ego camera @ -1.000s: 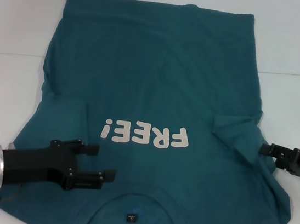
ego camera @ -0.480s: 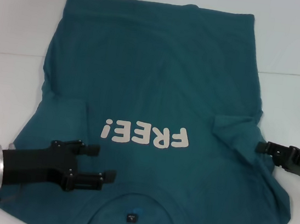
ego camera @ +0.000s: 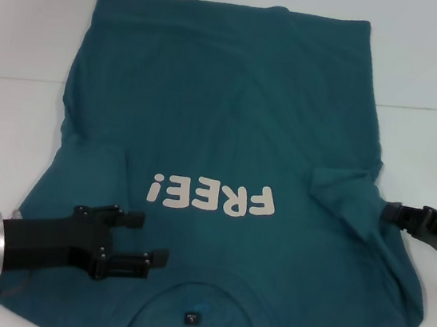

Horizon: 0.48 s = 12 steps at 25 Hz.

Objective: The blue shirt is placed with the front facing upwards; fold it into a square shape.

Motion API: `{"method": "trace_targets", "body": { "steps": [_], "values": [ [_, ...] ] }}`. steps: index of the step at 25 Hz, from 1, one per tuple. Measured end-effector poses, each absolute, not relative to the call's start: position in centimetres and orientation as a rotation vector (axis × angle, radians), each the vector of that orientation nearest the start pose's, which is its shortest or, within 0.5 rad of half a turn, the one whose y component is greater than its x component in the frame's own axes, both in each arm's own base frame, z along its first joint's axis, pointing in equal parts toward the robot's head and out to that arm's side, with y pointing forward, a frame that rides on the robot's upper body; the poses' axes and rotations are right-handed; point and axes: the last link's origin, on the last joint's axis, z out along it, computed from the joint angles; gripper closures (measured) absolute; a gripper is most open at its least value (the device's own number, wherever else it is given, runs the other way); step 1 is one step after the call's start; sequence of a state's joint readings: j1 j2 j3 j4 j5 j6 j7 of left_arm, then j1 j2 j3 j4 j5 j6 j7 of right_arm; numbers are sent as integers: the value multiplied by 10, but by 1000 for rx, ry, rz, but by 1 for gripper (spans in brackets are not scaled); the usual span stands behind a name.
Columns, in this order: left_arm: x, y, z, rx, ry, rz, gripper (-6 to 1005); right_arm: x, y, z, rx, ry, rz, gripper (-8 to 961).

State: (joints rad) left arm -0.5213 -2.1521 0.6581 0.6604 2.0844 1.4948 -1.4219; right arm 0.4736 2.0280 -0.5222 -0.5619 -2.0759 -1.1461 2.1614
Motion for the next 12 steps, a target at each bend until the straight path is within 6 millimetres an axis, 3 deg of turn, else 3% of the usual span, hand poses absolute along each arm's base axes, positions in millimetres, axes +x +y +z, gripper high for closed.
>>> {"method": "trace_targets", "body": {
  "steps": [7,9,12],
  "values": [
    [-263,322,-31,-2715,-755,-661,124,352,345,29,-1851,1741,719,697],
    [-263,322,-31,-2714,-755,-661,124,349,344,30,-1870,1724,742,924],
    [-263,322,-31,-2713,-759,-661,124,345,342,34,-1910,1694,787,934]
  ]
}}
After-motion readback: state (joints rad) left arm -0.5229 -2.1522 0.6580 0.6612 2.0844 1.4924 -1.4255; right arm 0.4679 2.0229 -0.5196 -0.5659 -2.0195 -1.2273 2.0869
